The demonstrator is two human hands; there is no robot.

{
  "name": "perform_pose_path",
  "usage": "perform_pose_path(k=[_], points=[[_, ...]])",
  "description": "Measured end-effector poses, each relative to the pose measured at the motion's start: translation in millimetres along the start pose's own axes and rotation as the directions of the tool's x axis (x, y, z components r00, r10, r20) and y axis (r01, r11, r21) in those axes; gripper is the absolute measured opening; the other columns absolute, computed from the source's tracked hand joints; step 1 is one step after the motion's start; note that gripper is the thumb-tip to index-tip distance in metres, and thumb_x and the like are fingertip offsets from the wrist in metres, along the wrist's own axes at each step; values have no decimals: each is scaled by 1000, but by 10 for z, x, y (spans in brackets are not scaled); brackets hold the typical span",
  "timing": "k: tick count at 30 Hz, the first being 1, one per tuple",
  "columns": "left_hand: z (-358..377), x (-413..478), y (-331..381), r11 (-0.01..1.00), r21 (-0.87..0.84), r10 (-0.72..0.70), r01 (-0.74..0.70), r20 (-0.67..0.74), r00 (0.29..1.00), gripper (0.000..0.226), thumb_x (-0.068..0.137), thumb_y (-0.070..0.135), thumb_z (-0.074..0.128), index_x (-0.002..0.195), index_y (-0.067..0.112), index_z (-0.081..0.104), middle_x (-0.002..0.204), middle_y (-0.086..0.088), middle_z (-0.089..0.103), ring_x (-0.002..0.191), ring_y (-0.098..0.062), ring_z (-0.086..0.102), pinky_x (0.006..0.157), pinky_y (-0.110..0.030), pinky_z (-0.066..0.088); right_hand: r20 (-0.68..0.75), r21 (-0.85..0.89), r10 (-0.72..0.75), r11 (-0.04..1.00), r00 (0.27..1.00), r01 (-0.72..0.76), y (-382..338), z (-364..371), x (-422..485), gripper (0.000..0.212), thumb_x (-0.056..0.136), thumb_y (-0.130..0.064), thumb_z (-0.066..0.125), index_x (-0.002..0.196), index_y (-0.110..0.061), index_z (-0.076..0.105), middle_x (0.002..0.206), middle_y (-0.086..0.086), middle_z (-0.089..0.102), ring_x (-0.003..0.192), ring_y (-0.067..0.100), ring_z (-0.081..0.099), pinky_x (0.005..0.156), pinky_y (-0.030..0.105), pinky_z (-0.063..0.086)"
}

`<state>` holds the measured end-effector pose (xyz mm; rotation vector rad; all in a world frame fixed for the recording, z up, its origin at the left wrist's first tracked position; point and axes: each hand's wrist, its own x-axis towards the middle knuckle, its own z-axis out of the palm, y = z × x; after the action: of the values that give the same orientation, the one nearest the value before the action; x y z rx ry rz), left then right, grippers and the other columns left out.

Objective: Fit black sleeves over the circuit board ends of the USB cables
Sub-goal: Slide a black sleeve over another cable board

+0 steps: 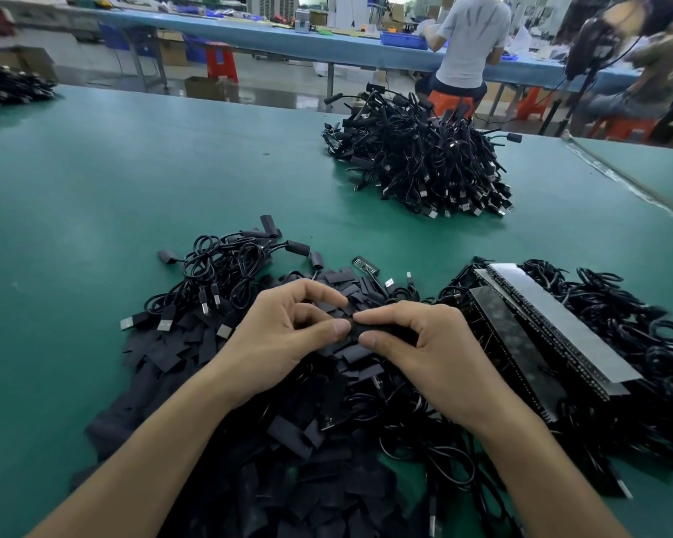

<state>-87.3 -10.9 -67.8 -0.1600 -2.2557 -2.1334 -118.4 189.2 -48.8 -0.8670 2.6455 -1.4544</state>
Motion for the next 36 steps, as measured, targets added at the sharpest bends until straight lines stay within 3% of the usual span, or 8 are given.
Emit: perform_pose_path(k=[4,8,16,20,24,29,33,36], points=[[-14,-6,15,1000,-19,1,-1,6,1000,15,70,28,81,83,27,72,74,-7,73,67,-14,65,66,-19,53,-36,-2,-22,1000,999,22,-4,10,2,22,85,-14,76,105,-22,77,95,-16,74,92,-4,67,84,15,51],[-15,-15,28,1000,-14,-26,26,25,999,20,68,29,83,84,25,72,76,-10,75,69,-15,68,70,-21,56,23,-15,-10,1000,1000,11,13,-9,-3,17,86,-15,76,100,-24,78,90,-17,74,88,-5,67,79,11,49],[19,-11,40,1000,-3,-23,23,36,999,15,66,27,82,78,24,74,72,-7,74,67,-14,66,67,-20,54,10,-49,-64,997,998,64,3,16,-20,25,81,-19,80,105,-24,76,93,-15,72,90,-2,66,78,10,48],[17,-10,61,997,-54,-60,61,30,998,9,70,27,78,77,22,76,71,-5,73,63,-10,65,61,-16,51,-43,-96,-117,989,992,113,-20,39,-16,23,81,-20,80,104,-22,77,91,-14,72,88,-1,66,79,12,49],[-18,-16,80,992,-58,-115,114,-19,993,19,75,34,74,80,16,75,73,-7,74,62,-11,66,59,-16,50,-110,-122,-125,986,986,112,-16,45,-14,19,83,-17,79,102,-21,78,89,-12,72,86,0,65,79,15,50],[-26,-5,74,991,15,-133,133,-5,991,15,75,38,72,71,24,76,68,-8,73,56,-10,62,55,-16,48,-76,-137,-101,986,992,90,-21,42,-12,21,83,-22,79,104,-21,77,90,-13,72,88,-1,65,79,14,49],[-19,-5,60,991,38,-128,128,17,992,13,75,34,72,72,22,77,70,-7,74,58,-9,64,57,-16,49,-8,-153,-98,984,995,95,-53,64,-21,25,82,-23,80,107,-21,77,93,-11,73,90,0,66,82,19,50],[-8,-2,58,993,7,-119,119,31,992,12,76,29,72,74,18,76,71,-8,74,59,-9,64,58,-15,49,-34,-169,-126,978,991,119,-47,77,-21,25,83,-21,79,108,-21,76,94,-9,72,90,2,65,82,17,49]])
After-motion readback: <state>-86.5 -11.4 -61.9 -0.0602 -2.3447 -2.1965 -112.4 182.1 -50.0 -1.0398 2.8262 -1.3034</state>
